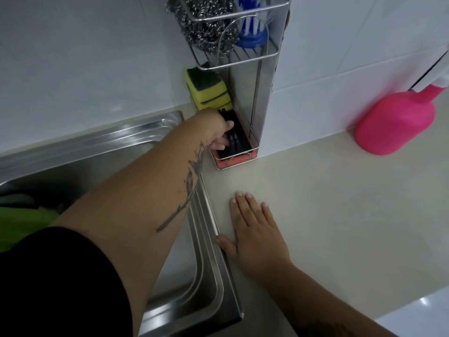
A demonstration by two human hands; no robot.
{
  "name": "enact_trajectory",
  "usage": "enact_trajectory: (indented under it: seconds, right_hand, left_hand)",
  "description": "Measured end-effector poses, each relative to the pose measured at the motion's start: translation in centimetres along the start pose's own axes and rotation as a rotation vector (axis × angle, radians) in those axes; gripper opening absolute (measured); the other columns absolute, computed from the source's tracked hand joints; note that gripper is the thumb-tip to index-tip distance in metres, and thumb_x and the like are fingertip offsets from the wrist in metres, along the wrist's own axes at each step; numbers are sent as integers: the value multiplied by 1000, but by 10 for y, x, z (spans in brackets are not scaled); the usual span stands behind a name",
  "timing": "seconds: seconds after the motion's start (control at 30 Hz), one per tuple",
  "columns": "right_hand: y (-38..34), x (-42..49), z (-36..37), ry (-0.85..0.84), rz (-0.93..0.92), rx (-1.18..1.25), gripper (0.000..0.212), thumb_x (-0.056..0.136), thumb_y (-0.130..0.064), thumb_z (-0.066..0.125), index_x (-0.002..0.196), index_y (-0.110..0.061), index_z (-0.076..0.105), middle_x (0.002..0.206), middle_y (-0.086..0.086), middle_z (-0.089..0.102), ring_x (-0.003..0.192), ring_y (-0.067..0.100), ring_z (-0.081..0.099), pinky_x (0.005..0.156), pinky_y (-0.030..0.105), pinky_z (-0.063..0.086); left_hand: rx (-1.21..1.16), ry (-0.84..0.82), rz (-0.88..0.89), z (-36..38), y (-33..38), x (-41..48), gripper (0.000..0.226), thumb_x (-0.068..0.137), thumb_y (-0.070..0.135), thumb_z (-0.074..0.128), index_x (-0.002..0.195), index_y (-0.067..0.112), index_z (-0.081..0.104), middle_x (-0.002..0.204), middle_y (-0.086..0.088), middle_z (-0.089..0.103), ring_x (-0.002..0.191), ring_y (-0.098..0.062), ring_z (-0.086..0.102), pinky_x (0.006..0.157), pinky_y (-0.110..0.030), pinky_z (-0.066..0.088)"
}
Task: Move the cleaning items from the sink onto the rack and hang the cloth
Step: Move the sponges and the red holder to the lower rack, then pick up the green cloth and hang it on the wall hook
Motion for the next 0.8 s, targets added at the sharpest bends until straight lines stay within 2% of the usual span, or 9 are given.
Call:
enact_trajectory:
  seconds: [0.1,0.13,0.2,0.27,0.37,0.43,0.53,0.63,0.8]
  right_hand:
    - [-1,0,2,-21,5,-44,84,89,-72,8,152,-20,-10,160,-2,-17,144,15,-25,118,39,-12]
    - [-2,0,2,-30,8,-55,84,89,-72,6,152,-20,-11,160,-2,-17,144,16,-25,118,40,-11]
    - [-3,-1,4,-80,9,-79,83,90,-71,7,152,-20,-12,160,-1,-18,145,16,-25,119,42,-8]
    - [-1,5,1,-207,39,-74,85,90,-70,19,152,-21,-9,161,0,-16,147,19,-19,121,44,0]
    - [-20,24,-29,-417,144,-36,80,89,-60,48,150,-17,20,159,7,22,144,26,25,115,41,27]
    - [-67,39,-47,-474,87,3,63,92,-52,49,144,-18,37,150,6,39,133,23,42,108,33,35]
    - [-153,66,-57,-385,-65,75,58,90,-51,53,140,-23,45,143,-1,47,127,18,48,101,28,39]
    - [-243,88,-41,-372,-160,104,66,87,-57,55,145,-28,39,149,-9,40,135,13,40,111,28,31]
    - [-379,124,0,-348,-265,138,62,90,-49,56,145,-25,40,153,-2,38,139,15,35,112,25,24]
  left_hand:
    - [283,113,170,-20,11,-8,47,89,48,60,106,4,60,78,-4,73,64,-16,65,62,-27,47]
    - [340,157,241,-28,15,-13,46,88,50,61,98,4,63,71,-3,71,59,-15,65,59,-27,45]
    - [292,124,322,-37,14,-28,49,89,51,58,102,5,63,76,-4,72,59,-14,67,54,-26,44]
    - [150,-15,331,-44,2,-45,50,92,52,52,115,9,59,92,-6,74,68,-14,69,54,-24,46]
    - [0,-197,290,-69,-33,-79,45,93,52,52,121,18,57,105,-5,72,87,-17,70,68,-27,50]
    - [-94,-235,281,-102,-66,-100,43,91,52,53,120,21,58,103,-2,72,88,-16,71,70,-28,51]
    - [-240,-143,252,-175,-135,-121,30,92,50,54,107,24,61,96,1,70,75,-12,69,60,-23,47]
    - [-393,18,196,-258,-226,-130,21,92,46,57,97,26,58,94,1,71,73,-14,69,54,-22,45]
    - [-565,240,46,-359,-370,-134,22,94,36,56,98,14,56,77,0,67,50,-10,62,45,-18,32]
Point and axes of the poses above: each hand's wrist, its own x-axis towards the middle knuckle, its own z-axis out of the palm, y = z × x, the point moved 9 cm from there along x, towards the middle knuckle
